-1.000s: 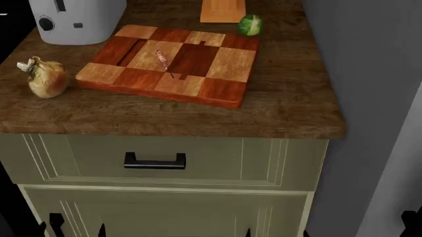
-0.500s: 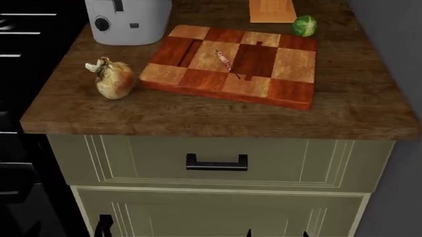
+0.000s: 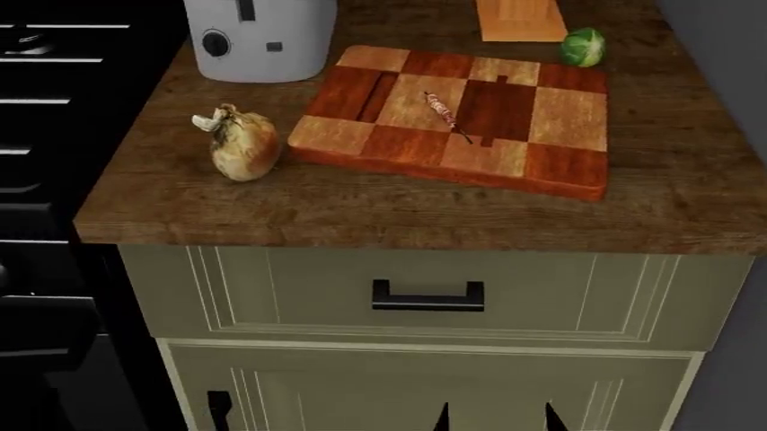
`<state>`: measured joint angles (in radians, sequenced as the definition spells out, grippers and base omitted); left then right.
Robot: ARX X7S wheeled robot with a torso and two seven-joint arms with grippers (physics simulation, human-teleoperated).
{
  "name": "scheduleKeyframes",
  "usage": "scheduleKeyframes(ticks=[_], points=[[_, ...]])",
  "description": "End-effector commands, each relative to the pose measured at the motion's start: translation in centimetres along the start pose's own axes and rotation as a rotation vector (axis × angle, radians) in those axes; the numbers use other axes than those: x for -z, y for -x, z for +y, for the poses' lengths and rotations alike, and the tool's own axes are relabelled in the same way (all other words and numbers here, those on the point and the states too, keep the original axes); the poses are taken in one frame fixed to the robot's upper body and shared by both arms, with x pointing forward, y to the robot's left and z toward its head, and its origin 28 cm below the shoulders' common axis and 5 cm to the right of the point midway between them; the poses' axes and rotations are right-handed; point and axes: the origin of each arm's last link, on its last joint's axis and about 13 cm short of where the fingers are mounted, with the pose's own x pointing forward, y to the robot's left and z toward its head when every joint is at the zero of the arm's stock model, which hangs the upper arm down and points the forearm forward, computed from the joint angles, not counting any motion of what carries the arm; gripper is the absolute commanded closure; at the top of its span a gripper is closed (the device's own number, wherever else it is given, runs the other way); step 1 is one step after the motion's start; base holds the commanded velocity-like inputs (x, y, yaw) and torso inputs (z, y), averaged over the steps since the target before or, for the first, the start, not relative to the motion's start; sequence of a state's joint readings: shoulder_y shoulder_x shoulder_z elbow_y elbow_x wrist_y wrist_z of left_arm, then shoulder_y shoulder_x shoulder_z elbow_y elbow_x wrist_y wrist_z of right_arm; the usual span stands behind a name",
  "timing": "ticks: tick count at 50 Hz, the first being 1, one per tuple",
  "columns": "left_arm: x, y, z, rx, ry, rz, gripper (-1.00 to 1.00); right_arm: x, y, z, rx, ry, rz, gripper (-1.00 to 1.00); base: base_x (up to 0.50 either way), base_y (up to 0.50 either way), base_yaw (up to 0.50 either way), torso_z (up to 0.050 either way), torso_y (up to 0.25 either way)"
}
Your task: Clear the non-vegetable object off the cutting board and place the vegetables onto it.
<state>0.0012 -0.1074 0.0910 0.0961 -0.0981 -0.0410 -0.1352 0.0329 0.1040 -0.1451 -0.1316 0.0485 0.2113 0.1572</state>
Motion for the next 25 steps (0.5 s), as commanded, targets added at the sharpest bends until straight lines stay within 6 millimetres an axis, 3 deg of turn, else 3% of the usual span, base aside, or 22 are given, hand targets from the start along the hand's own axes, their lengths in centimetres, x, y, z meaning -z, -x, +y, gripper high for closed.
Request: scheduleKeyframes(ticks=[1,7,17,25], points=[[-3.3,-0.7,0.6,-0.027,-0.015,-0.012,-1.0,-4.0,-0.2,0.3,-0.03,0.038,-0.001,-1.0,0.0,0.0,0.0,0.0,0.0],[-7.3,-0.9,0.9,-0.024,0.024,-0.03,-1.0,-7.3,0.1,-0.4,-0.034,0.064,-0.012,-1.0,0.0,0.0,0.0,0.0,0.0],[-10.5,-2.0,1.6,-0.049,-0.008,-0.052,-1.0,-11.0,0.2,-1.8,-0.01,0.148,0.01,-1.0,0.0,0.0,0.0,0.0,0.0],[-14.3,-3.6,2.0,-0.047,-0.037,-0.114,-1.0,-14.8,0.0,-3.4,-0.03,0.147,0.014,-1.0,0.0,0.0,0.0,0.0,0.0]])
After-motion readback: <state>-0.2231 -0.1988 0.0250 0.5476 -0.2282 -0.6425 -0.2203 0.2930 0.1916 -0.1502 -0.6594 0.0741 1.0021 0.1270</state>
